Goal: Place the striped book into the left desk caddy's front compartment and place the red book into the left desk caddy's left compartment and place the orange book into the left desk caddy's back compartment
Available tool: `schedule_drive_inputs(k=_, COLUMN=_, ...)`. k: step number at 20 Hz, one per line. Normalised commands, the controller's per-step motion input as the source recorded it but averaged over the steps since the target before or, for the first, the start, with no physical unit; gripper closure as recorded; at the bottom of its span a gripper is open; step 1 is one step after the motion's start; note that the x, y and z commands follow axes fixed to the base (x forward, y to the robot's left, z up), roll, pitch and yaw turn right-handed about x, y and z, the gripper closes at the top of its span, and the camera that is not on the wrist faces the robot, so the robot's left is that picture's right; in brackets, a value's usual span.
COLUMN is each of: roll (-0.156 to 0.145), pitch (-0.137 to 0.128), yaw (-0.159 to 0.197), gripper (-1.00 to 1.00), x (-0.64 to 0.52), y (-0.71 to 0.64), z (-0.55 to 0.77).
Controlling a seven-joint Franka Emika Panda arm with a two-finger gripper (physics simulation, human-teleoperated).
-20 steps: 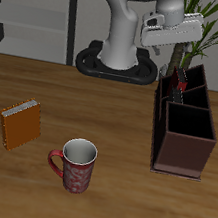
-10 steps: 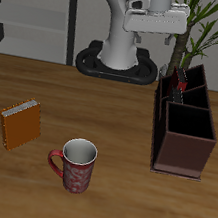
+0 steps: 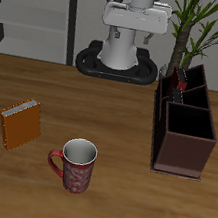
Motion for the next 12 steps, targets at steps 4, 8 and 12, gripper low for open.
schedule_drive_inputs(k=4, roll=-0.070, pitch=0.009, yaw=-0.029, gripper=-1.00, x=0.21, y=-0.47, z=0.13)
schedule_drive_inputs(k=8, roll=-0.035, pitch=0.042, yaw=-0.027, gripper=-1.00, x=0.26, y=-0.54, z=0.18)
schedule_drive_inputs(k=12, roll=-0.033, pitch=0.047, yaw=-0.004, gripper=-1.00, x=0.27, y=-0.40, z=0.13)
